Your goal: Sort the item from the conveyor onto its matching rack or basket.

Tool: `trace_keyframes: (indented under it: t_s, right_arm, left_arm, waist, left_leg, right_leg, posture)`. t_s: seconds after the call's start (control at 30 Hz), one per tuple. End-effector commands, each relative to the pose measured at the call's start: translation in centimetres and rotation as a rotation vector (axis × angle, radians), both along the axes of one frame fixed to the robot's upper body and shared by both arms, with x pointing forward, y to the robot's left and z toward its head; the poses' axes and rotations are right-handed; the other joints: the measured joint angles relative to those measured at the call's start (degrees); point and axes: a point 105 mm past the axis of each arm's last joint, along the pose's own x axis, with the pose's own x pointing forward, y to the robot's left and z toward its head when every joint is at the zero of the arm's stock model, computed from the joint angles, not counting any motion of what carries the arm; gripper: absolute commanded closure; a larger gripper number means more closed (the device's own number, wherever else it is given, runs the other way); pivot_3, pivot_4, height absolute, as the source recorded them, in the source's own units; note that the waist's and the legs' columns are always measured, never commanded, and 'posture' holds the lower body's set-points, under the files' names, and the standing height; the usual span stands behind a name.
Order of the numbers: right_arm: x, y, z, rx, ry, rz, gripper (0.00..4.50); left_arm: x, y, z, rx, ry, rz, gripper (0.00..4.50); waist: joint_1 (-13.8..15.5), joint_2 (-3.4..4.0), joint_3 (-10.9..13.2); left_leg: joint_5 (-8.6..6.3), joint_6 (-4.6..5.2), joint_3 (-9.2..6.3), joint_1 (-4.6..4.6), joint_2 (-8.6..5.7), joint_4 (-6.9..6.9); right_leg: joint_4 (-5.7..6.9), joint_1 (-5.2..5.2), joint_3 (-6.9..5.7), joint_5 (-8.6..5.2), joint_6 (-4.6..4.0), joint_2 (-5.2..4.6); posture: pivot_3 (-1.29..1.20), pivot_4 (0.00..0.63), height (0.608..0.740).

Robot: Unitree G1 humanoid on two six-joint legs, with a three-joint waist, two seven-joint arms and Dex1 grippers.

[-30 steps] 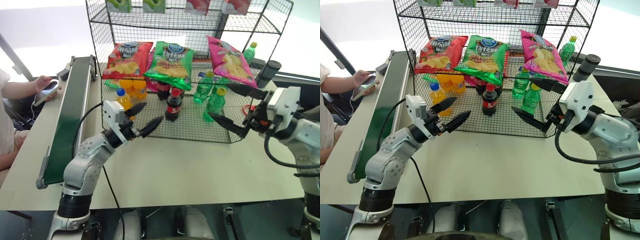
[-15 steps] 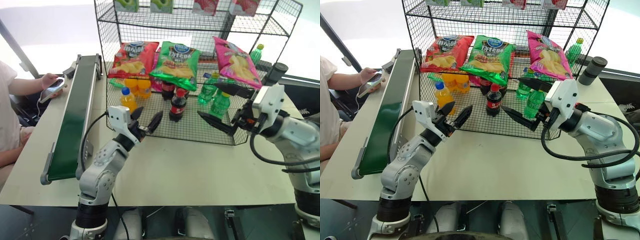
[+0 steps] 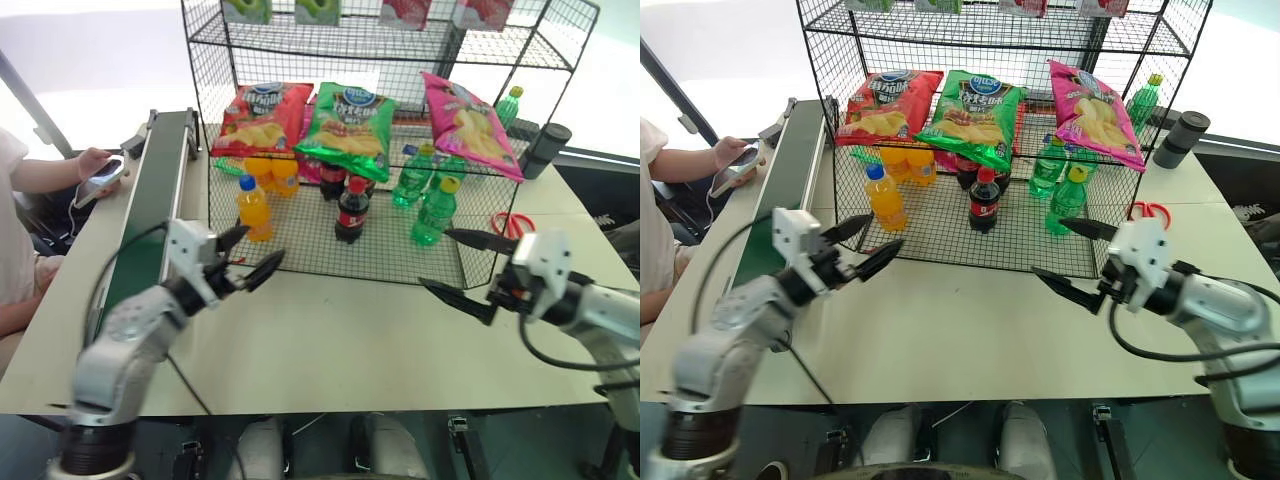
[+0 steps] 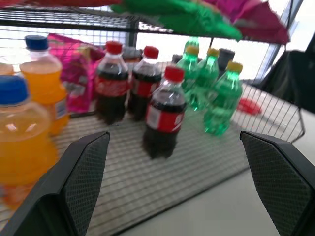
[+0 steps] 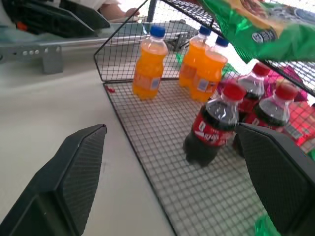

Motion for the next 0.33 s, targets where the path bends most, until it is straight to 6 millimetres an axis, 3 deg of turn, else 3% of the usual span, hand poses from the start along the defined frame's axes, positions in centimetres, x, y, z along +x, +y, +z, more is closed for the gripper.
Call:
trace_keyframes:
  t_s: [0.03,0.23,0.33]
  right_arm:
    - [-1.2,-1.7,1.5,-0.028,-0.04,-0.008,0.13]
    - [-2.1,-4.8,1.1,-0.081,0.004,-0.066,0.13]
    - [-2.0,-6.2,1.1,-0.065,0.008,-0.114,0.13]
  left_arm:
    - [-0.6,2.9,1.8,0.063,-0.034,-0.036,0.0]
    - [-1.2,6.7,1.4,0.126,0.011,-0.043,0.0]
    - [-1.9,7.8,-0.2,0.207,0.065,-0.069,0.0]
  waist:
    - [0.06,0.02,0.0]
    - [0.09,0.02,0.01]
    - [0.08,0.02,0.01]
  left_leg:
    - [0.0,0.0,0.0,0.01,0.0,0.0]
    - [-0.01,0.0,0.02,-0.02,-0.03,-0.01]
    - [-0.01,0.0,0.02,-0.03,-0.01,-0.02]
  right_leg:
    - [-0.01,0.0,0.01,-0.03,-0.05,-0.01]
    - [-0.05,0.01,0.02,-0.1,-0.15,-0.05]
    - [-0.05,-0.01,0.01,-0.07,-0.09,-0.04]
  posture:
    - [0.0,0.15,0.74]
    - [0.0,0.15,0.74]
    - [0.0,0.15,0.74]
